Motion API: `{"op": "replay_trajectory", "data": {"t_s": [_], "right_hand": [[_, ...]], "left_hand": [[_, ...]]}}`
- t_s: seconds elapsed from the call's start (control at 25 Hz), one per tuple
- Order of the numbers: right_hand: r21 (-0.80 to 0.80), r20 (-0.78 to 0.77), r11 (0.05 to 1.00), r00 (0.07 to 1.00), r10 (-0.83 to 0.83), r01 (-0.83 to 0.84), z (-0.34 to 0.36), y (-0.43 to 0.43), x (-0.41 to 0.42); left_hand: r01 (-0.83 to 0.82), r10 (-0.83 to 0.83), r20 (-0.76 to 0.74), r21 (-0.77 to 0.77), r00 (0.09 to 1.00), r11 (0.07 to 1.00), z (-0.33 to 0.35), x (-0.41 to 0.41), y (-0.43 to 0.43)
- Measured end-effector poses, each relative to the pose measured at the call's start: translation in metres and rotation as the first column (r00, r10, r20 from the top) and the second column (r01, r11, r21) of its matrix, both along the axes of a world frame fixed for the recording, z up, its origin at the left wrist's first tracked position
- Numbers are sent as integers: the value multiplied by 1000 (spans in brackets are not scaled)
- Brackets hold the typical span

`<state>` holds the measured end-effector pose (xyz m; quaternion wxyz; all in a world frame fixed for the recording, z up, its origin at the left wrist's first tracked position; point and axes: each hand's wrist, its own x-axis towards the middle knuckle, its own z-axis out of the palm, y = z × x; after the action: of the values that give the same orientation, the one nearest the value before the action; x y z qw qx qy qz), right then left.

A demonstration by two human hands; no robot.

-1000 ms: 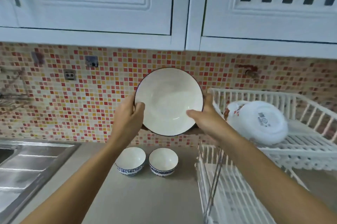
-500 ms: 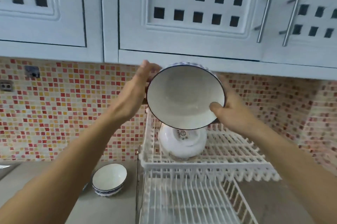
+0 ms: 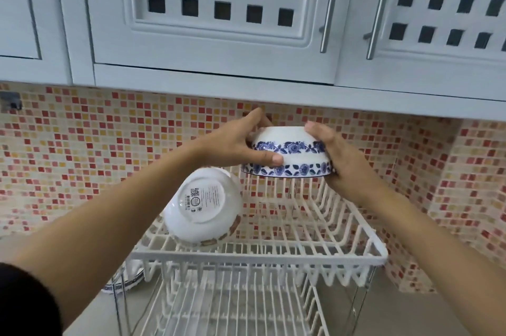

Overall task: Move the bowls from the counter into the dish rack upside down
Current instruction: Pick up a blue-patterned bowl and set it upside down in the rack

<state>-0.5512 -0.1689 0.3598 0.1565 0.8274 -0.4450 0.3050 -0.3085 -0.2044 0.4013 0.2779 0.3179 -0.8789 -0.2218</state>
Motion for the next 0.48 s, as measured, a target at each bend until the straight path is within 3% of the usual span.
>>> {"op": "replay_trajectory", "data": {"t_s": [0.12, 0.32, 0.48], "right_hand": [[272, -72, 962, 997, -18, 37, -8, -10, -18], [443, 116, 892, 993, 39, -86, -24, -35, -28], [514, 48, 856, 998, 30, -51, -28, -42, -31]], "left_hand": [[-9, 9, 49, -1, 999, 1000, -15, -16, -17], [-59, 44, 164, 86, 985, 995, -26, -31, -37], [-152, 129, 405, 24, 905, 988, -27, -45, -47]]}}
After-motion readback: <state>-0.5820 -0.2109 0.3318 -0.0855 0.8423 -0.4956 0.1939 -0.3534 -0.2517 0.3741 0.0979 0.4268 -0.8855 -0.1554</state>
